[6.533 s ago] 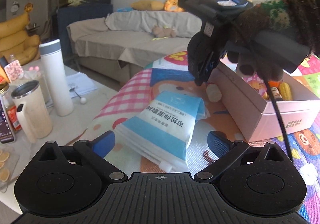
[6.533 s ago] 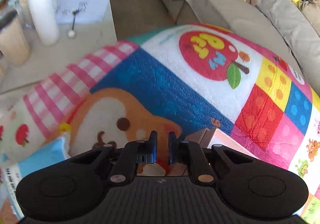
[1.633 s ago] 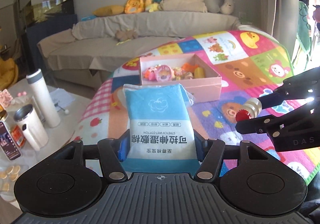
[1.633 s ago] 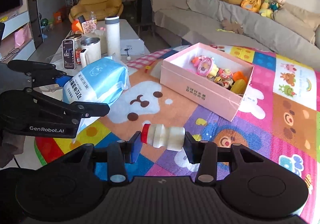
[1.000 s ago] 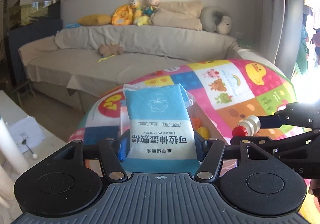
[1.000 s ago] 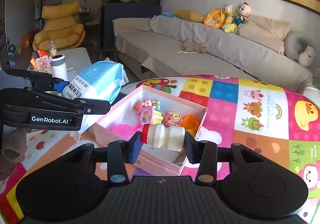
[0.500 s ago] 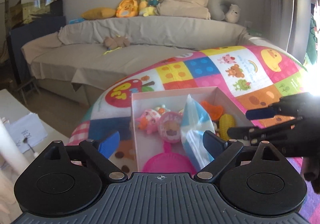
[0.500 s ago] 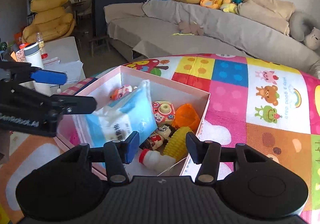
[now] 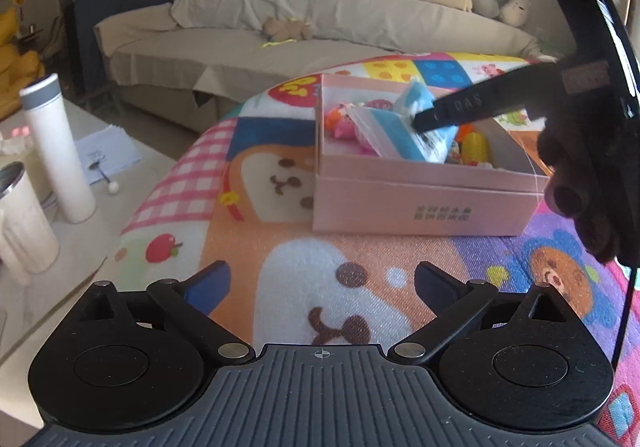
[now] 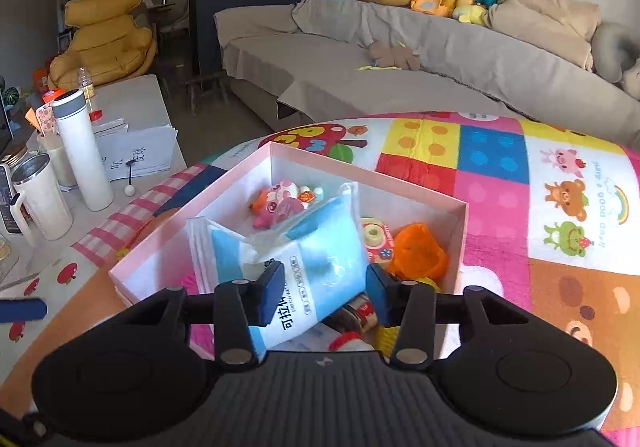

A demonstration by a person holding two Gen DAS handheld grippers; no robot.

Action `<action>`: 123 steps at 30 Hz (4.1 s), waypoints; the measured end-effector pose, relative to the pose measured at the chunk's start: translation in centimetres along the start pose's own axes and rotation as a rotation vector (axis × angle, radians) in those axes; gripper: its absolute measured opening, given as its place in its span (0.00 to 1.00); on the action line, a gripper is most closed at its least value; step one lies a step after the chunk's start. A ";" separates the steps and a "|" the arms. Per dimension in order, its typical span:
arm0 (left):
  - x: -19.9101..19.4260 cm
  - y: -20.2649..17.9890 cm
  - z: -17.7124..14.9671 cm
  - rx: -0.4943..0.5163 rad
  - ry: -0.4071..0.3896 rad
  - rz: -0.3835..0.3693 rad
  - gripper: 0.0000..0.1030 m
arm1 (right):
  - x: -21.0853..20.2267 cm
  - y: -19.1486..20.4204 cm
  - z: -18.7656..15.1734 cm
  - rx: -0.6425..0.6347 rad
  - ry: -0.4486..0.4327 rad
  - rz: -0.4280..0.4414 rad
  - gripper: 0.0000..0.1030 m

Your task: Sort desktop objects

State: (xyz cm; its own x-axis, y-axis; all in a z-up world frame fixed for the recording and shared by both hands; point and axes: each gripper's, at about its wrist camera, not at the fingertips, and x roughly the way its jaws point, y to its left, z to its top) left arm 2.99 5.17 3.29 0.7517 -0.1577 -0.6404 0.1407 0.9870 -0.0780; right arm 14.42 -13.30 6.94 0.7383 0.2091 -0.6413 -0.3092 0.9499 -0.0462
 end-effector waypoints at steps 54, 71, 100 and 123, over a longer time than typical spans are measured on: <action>1.6 -4.4 -2.1 -0.067 -0.009 0.212 1.00 | -10.9 -3.6 -8.6 0.039 -0.069 0.119 1.00; 2.8 -4.6 -2.2 -0.017 -0.012 0.174 1.00 | -6.8 -1.2 -14.7 -0.003 -0.014 -0.011 1.00; 2.8 -4.6 -2.3 -0.017 -0.012 0.175 1.00 | -6.4 -1.9 -14.8 0.044 -0.003 0.024 1.00; 2.8 -4.6 -2.3 -0.017 -0.013 0.175 1.00 | -6.4 -1.9 -14.8 0.044 -0.003 0.023 1.00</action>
State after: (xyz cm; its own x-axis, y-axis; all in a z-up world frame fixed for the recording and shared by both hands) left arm 2.99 0.26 0.11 0.7720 0.0164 -0.6354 -0.0040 0.9998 0.0209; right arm 1.44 -19.87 -0.20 0.7330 0.2319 -0.6395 -0.2997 0.9540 0.0025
